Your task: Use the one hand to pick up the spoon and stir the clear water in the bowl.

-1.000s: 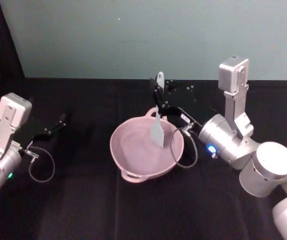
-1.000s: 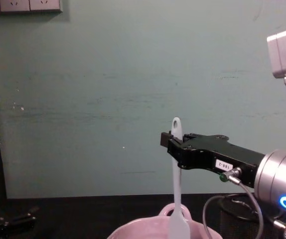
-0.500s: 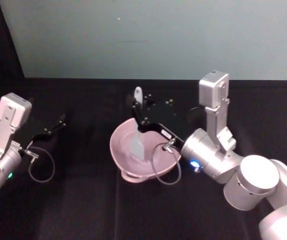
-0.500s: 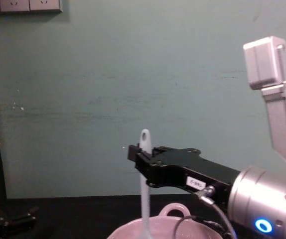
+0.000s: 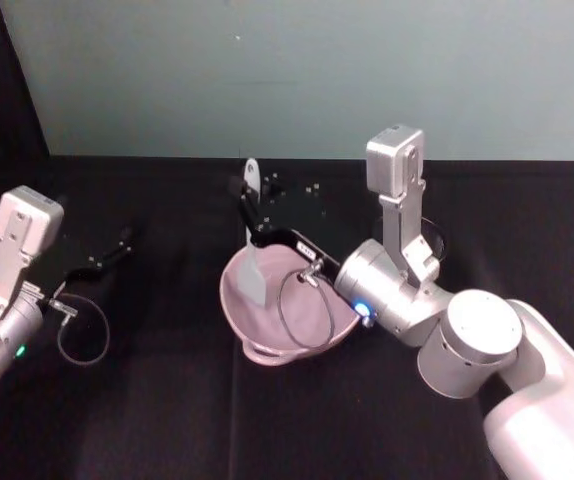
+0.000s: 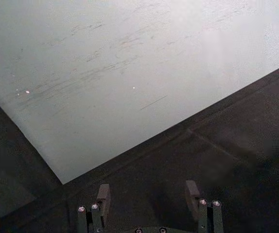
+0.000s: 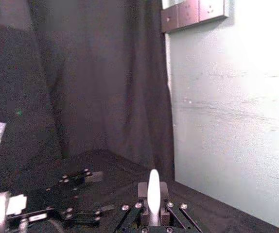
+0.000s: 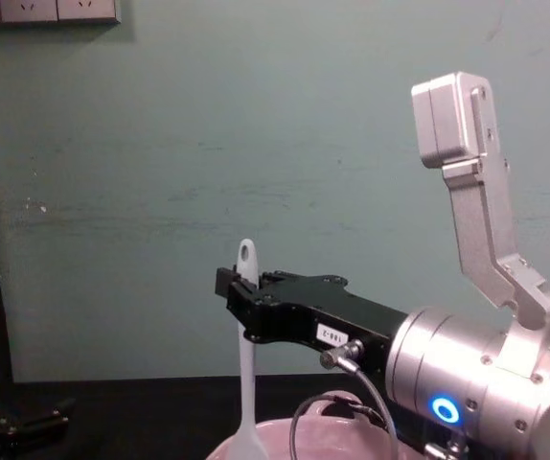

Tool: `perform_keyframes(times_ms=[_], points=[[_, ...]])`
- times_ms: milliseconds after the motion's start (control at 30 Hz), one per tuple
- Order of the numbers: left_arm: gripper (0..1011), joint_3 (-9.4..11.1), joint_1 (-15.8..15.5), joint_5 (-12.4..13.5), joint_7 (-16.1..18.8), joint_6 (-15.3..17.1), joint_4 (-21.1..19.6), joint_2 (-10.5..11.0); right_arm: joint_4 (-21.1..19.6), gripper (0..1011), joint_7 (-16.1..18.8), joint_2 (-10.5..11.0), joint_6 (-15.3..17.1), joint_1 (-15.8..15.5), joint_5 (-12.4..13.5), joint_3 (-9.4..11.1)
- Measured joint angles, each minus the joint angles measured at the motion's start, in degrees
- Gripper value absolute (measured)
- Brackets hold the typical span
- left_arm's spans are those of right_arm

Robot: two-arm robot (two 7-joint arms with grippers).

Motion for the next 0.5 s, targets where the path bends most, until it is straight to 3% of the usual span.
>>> perform_keyframes(times_ms=[300,500], points=[[1011,0.00,0.00,0.00,0.00,0.00,0.00,0.00,3.99,121,-1.00,-1.15,-0.41,3.10,-0.36,1.25],[1011,0.00,0.00,0.00,0.00,0.00,0.00,0.00,4.70,121,-1.57,-0.64,-0.34,3.79,-0.59,2.44]])
